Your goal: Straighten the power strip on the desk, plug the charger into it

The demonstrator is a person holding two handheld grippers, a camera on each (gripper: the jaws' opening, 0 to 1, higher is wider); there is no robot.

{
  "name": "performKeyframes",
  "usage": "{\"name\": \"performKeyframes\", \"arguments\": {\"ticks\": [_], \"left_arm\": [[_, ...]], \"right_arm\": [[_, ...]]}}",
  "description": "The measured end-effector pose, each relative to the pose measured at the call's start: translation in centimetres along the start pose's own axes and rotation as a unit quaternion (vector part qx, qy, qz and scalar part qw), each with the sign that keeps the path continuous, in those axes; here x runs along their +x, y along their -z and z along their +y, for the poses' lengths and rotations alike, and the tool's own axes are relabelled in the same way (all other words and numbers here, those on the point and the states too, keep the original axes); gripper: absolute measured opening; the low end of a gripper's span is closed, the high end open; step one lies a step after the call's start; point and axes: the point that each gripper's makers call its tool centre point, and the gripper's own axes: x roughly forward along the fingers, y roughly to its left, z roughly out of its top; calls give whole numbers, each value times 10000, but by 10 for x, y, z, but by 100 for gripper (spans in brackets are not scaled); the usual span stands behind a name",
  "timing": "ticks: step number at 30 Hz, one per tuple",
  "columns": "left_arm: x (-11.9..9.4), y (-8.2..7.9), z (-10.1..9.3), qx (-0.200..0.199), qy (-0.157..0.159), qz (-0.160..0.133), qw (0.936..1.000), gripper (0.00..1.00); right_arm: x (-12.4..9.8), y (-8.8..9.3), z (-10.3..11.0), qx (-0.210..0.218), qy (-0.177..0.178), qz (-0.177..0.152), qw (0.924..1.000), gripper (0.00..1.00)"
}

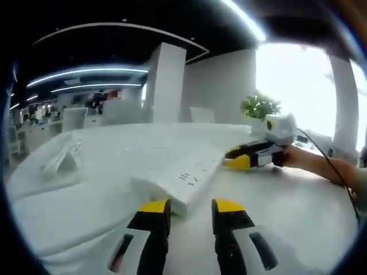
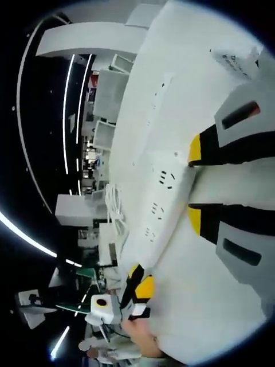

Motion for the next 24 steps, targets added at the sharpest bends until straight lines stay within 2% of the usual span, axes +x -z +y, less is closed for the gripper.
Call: {"name": "performKeyframes", "arguments": {"ticks": [13, 24], "left_arm": [[-13, 7, -9, 30, 258, -57, 9996, 28], [-18, 9, -18, 175, 384, 9, 9991, 28]], "right_arm": [[-23, 5, 19, 6, 136, 62, 9999, 25], [-41, 10, 31, 70, 237, 107, 9996, 25]]}}
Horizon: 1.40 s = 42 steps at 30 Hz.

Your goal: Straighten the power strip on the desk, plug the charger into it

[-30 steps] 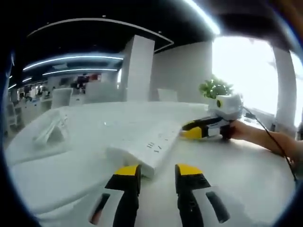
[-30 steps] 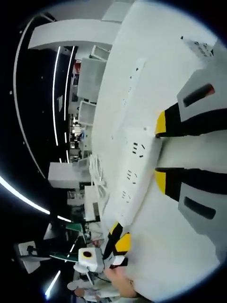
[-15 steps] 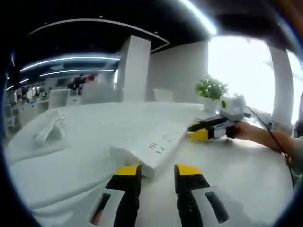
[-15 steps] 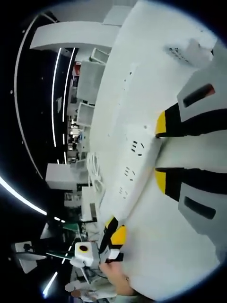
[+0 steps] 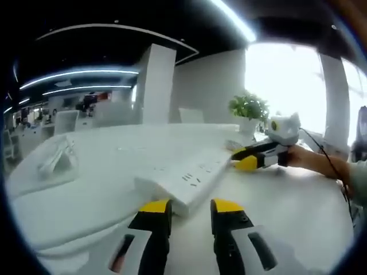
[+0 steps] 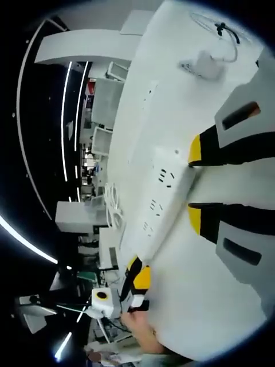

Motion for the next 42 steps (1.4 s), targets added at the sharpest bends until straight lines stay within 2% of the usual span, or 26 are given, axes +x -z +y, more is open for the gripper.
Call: {"name": "performKeyframes", "arguments": {"ticks": [11, 14, 20, 25, 30, 35, 42], "left_arm": [[-8, 6, -13, 76, 104, 54, 9999, 28], [-9, 5, -13, 60, 154, 77, 9998, 27], [-8, 5, -18, 4, 336, 79, 9994, 26], [-7, 5, -27, -47, 736, 114, 9972, 23], [-7, 6, -33, 197, 820, 199, 9962, 22], [-8, 9, -38, 429, 940, 274, 9943, 22], [-8, 8, -39, 348, 1020, 273, 9938, 22]], "right_arm": [[-21, 5, 13, 124, 89, 12, 9999, 24], [-25, 6, 18, 9, 75, 17, 10000, 25], [-30, 6, 11, 57, 163, -7, 9999, 24], [-34, 7, 4, 197, 266, -30, 9994, 23], [-36, 9, 2, 209, 235, -44, 9995, 23], [-39, 11, 0, -21, 146, -10, 9999, 23], [-44, 12, 1, -95, -13, 36, 9999, 23]]}}
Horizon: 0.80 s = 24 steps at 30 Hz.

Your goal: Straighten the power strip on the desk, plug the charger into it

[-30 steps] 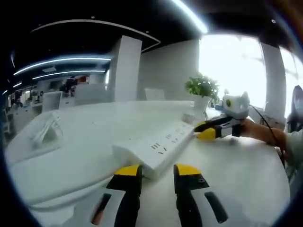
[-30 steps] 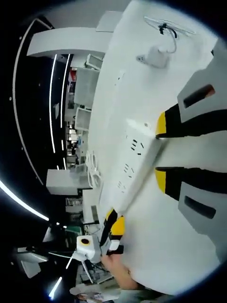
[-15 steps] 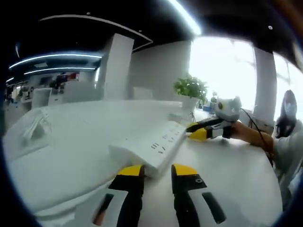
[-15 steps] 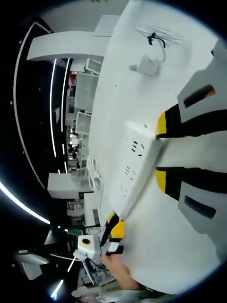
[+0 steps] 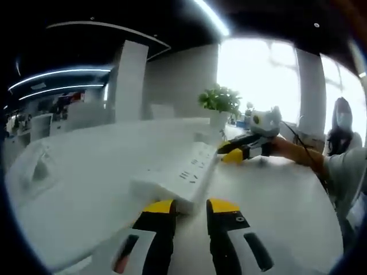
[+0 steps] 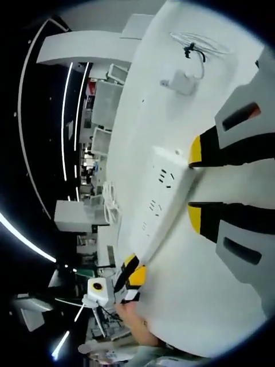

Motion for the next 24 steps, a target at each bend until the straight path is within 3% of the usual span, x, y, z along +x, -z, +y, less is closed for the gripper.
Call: {"name": "performKeyframes", "arguments": {"ticks": [24], "left_arm": [[-8, 3, -17, 169, 311, 215, 9991, 22]], "right_arm": [[-7, 1, 4, 97, -132, 94, 9998, 22]]}}
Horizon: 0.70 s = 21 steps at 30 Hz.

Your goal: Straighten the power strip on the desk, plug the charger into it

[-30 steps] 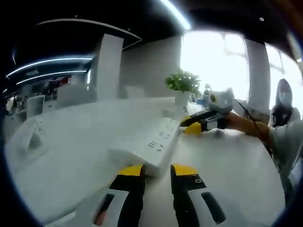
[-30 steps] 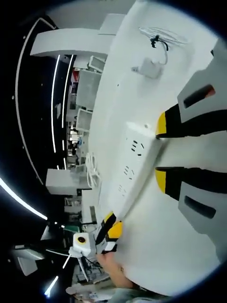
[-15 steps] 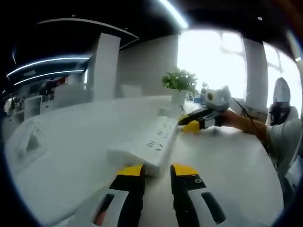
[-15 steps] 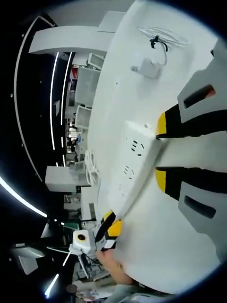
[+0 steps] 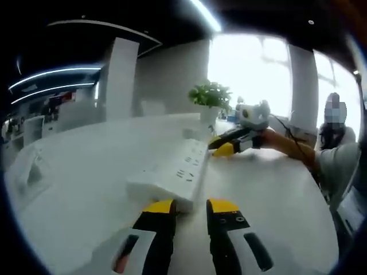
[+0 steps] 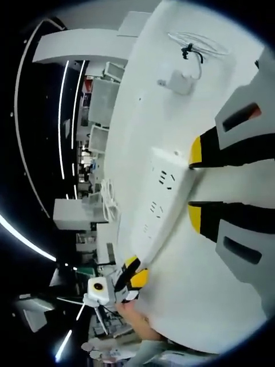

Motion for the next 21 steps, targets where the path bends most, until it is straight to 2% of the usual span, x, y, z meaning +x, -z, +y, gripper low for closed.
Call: {"name": "performKeyframes", "arguments": {"ticks": [7, 13, 21], "left_arm": [[-1, 1, -4, -47, 136, 41, 9999, 22], [-3, 4, -8, 65, 190, 126, 9997, 22], [-4, 3, -5, 6, 205, 146, 9997, 21]], "right_arm": [[-2, 0, -1, 154, -31, 36, 9999, 20], [-3, 1, 1, 100, -59, 96, 9999, 20], [-5, 2, 4, 108, -83, 179, 9997, 19]]}}
